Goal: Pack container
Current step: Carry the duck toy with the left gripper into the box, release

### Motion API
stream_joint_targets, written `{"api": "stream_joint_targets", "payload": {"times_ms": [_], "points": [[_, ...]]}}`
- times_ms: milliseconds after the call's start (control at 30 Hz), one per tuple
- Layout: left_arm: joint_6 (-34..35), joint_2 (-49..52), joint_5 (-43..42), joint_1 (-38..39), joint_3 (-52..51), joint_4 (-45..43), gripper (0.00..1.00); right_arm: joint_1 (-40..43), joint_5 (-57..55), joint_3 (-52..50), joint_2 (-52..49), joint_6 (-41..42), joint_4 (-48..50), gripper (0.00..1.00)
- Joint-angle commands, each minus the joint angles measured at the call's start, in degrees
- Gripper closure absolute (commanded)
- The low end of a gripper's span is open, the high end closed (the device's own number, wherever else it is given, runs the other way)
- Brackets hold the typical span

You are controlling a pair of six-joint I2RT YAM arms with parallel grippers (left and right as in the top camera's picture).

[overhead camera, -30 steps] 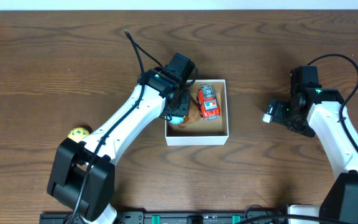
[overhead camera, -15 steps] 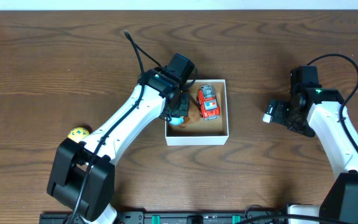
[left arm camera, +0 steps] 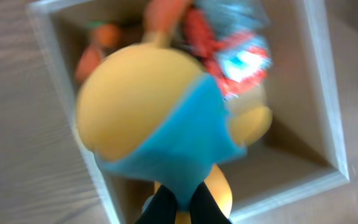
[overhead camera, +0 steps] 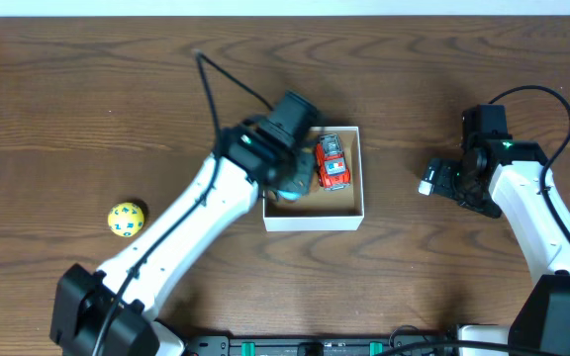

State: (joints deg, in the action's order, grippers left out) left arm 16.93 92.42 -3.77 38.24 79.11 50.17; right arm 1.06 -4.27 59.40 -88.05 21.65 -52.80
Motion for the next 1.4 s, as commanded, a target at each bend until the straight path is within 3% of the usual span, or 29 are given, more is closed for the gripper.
{"api": "stream_joint_targets", "payload": {"times_ms": [0,67,167,700,1167,1267,1333,1367], "points": [[-11.54,-0.35,0.15,5.31,0.20,-0.28,0.94,0.26,0.22,-0.26,0.17,-0.74,0.11,0.01],[-19.76,0.46,0.17,8.11,0.09,-0.26,0.94,0.26,0.22,-0.26,0.17,-0.74,0.09,0.01],[-25.53,2.25,1.73,9.70,-0.02,-0.31,0.94,0.26,0.22,-0.26,0.17,-0.74,-0.31,0.01],[-32.68,13.81,3.82,8.46,-0.09,-3.58,0.94,0.26,0.22,-0.26,0.17,-0.74,-0.57,0.01],[-37.92,17.09,3.85,8.44,-0.11,-9.16,0.94,0.26,0.22,-0.26,0.17,-0.74,-0.57,0.01],[-37.86,17.11,3.85,8.46,-0.11,-9.11,0.76,0.26,0.22,-0.26,0.17,-0.74,-0.59,0.01],[-37.64,17.11,3.82,8.46,-0.11,-8.90,0.70,0.26,0.22,-0.26,0.17,-0.74,-0.59,0.01],[-37.64,17.09,3.82,8.46,-0.11,-8.63,0.53,0.26,0.22,-0.26,0.17,-0.74,-0.59,0.01]]}}
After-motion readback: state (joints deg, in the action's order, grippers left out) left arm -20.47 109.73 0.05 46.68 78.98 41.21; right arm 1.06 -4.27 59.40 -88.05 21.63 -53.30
